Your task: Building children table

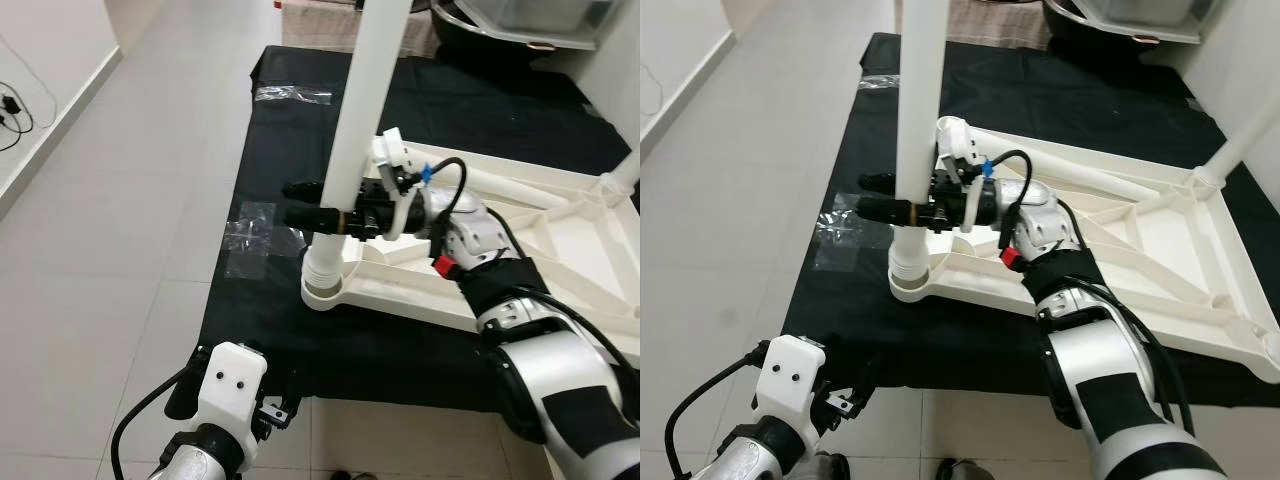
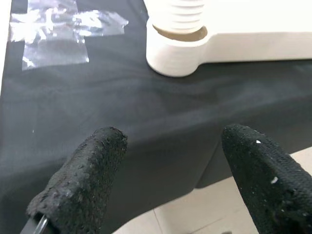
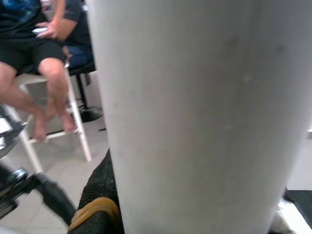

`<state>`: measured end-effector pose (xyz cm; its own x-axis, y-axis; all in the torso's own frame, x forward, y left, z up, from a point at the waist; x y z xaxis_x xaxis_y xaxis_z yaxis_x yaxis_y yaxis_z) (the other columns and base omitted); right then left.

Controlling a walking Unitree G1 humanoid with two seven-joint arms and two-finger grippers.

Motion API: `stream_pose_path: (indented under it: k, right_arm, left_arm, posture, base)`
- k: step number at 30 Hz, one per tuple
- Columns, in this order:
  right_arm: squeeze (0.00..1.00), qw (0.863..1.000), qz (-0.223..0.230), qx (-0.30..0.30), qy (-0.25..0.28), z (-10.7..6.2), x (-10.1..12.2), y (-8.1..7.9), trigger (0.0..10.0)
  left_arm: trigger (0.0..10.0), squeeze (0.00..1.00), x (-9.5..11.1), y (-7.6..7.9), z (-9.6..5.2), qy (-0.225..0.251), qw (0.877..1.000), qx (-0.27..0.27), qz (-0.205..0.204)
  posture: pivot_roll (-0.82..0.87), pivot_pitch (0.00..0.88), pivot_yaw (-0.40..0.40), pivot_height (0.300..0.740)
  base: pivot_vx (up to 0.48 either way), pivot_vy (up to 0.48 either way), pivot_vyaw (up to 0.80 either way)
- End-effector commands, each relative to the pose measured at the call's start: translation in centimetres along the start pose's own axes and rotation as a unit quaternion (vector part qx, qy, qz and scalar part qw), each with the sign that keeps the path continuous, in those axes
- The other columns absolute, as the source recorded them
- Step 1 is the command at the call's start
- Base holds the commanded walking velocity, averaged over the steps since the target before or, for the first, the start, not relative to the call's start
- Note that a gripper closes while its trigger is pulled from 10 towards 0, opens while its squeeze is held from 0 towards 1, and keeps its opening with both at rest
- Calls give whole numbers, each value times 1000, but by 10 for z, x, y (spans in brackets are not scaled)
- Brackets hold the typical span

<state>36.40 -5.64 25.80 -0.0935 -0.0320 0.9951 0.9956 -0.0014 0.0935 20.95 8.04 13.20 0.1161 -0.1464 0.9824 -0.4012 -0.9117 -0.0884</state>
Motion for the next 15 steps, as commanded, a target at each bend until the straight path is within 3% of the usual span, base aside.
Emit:
stream_pose_path:
  k: [1,15]
  right_arm:
    - [0,1000,8,21,-21,-2,-7,-5,10000]
    - [0,996,8,75,-39,-1,-22,-20,10000]
  left_arm:
    - [10000,0,-2,1,-3,-7,1000,-3,5]
    - [10000,0,-4,-1,-2,-12,1000,-5,11]
  posture:
    - [175,217,-111,740]
    - [182,209,-100,740]
  base:
    - [0,0,0]
    - [0,0,0]
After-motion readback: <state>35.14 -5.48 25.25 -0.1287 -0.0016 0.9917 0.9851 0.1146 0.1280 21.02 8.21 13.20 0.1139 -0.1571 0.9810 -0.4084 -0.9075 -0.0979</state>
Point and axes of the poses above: a point about 5 cm out from each wrist's last joint towards the gripper, its own z axis pointing out of the wrist towards the gripper, its own x axis along the axis of the wrist's last joint, y = z × x, the point moved 5 cm from there along z, pointing out of the wrist towards the gripper, and after that the axes turned 6 degrees about z, right-handed, at the moved point
